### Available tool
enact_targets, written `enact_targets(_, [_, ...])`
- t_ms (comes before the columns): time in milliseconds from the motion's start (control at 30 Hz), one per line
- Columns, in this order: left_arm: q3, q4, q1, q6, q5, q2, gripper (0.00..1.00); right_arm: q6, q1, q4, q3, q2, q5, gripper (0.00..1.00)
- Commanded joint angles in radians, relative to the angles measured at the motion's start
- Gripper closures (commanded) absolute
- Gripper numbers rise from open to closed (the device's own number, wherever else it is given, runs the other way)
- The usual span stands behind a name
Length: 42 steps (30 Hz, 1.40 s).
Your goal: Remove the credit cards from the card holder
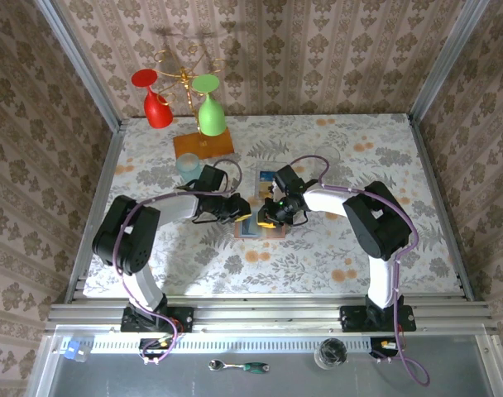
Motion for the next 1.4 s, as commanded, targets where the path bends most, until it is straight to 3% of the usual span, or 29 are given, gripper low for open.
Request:
enact_targets(0, [0.020,0.012,-0.007,-0.016,0.041,0.025,0.82,0.000,-0.003,0.003,-0.017,-0.025,-0.017,0.83])
enact_targets(667, [0.028,-0.003,-0.013,-0.011,0.046,0.058,0.79,0.006,-0.003,0.014,-0.023,-0.020,-0.024,0.83])
enact_targets(1167, [0.056,-0.088,-0.015,0.026,-0.032,0.035,0.71,0.006,-0.003,0.022,-0.032,-0.019,-0.026,0.84])
enact_targets(1367, [0.070,-0.075,-0.022,0.020,-0.002,0.061,0.71,0.005,-0.003,0.026,-0.040,-0.019,-0.029,0.84])
